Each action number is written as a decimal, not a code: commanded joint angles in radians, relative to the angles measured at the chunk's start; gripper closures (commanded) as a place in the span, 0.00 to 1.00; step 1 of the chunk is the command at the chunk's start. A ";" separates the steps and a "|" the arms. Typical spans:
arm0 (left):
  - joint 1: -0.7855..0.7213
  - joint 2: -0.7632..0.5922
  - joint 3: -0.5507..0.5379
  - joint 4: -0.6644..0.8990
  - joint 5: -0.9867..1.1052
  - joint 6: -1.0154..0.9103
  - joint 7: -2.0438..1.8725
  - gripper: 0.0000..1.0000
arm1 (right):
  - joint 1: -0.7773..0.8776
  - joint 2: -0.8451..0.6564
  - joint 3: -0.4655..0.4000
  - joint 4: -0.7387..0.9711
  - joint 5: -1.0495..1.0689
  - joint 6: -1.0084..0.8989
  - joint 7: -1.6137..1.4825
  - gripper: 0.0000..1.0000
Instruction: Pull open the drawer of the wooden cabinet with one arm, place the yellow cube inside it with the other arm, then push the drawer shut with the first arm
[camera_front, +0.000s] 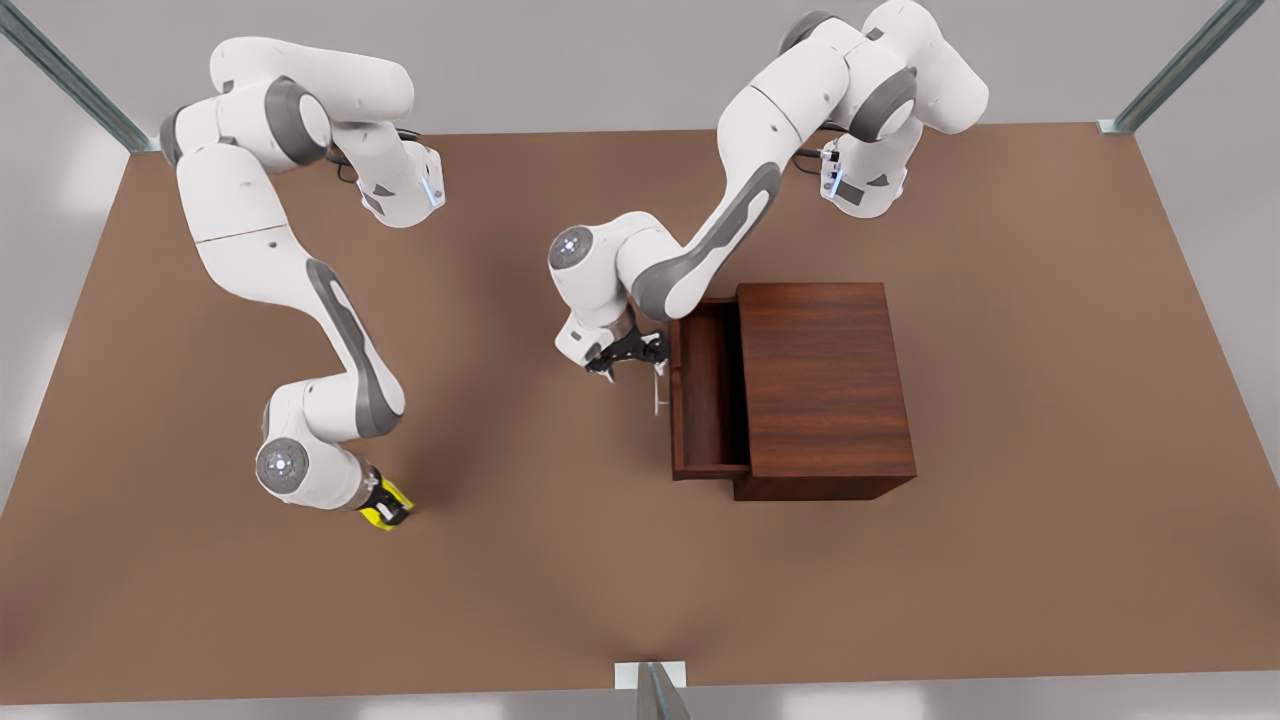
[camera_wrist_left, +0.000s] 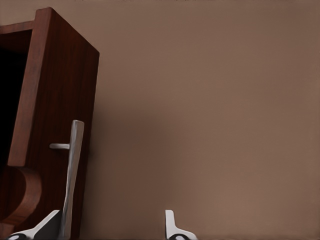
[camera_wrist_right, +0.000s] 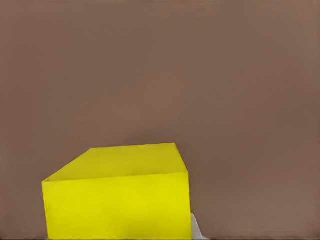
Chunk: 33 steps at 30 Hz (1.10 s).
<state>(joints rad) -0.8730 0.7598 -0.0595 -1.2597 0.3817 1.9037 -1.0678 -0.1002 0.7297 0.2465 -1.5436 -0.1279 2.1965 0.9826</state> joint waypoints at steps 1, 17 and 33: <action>-0.003 0.000 -0.008 0.003 -0.003 -0.003 -0.067 0.00 | -0.001 -0.007 0.003 0.019 -0.001 -0.081 0.010 0.33; 0.891 -0.619 -0.080 -0.330 -0.423 -0.256 0.999 0.00 | 0.001 -0.093 0.260 0.273 0.068 -0.414 0.539 0.33; 0.930 -0.562 -0.068 -0.210 -0.382 -0.379 1.060 0.00 | 0.545 -0.016 0.201 0.405 0.063 -0.110 1.524 0.32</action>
<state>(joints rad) 0.0574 0.1985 -0.1270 -1.4701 0.0005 1.5341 -0.3246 0.4194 0.7094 0.4660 -1.1404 -0.0643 1.9880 1.7325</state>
